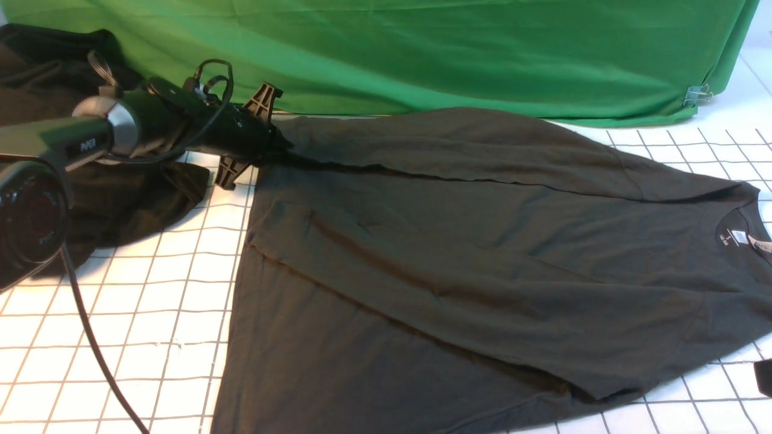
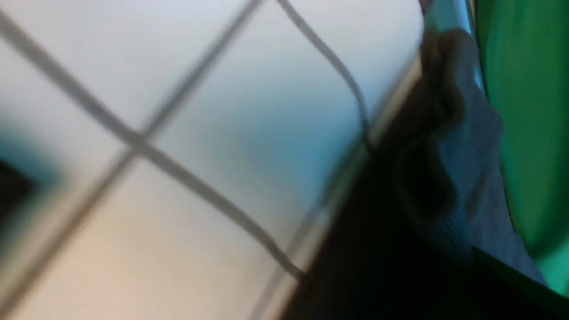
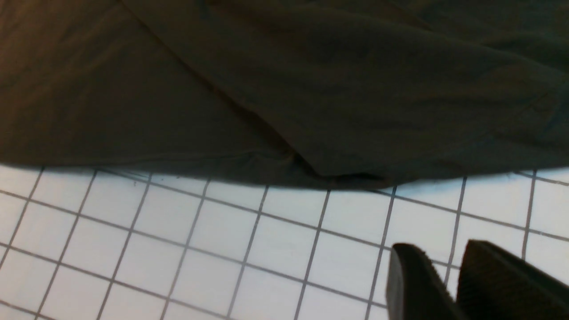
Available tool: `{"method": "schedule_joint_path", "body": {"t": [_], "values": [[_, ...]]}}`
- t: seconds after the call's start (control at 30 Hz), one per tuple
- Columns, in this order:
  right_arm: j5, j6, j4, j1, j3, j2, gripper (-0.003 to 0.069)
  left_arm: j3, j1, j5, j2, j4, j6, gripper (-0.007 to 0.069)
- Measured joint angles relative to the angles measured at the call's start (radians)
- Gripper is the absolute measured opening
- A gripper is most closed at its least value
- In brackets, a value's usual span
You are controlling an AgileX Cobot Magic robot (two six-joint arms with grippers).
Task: Fold a long-sleeved shirt over a white checkered tablecloth.
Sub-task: 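Fold the left side of the dark shirt inward over its body with the left gripper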
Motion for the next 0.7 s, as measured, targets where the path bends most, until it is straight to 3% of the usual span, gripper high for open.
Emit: {"method": "schedule_joint_path", "body": {"t": [0.23,0.3,0.4,0.5,0.7], "values": [[-0.008,0.000,0.000,0.000,0.000,0.000,0.0169,0.000,0.012,0.255,-0.192,0.002,0.180,0.0015],[-0.013,0.000,0.001,0.000,0.000,0.000,0.0174,0.014,0.002,0.430,-0.302,0.067,0.232,0.0015],[-0.023,0.000,0.001,0.000,0.000,0.000,0.0178,0.096,-0.035,0.520,-0.410,0.202,0.197,0.0015],[-0.026,0.000,0.001,0.000,0.000,0.000,0.0182,0.285,-0.085,0.491,-0.545,0.415,0.072,0.0015],[-0.025,-0.002,0.001,0.000,0.000,0.000,0.0190,0.647,-0.134,0.329,-0.668,0.485,0.017,0.0015]]}}
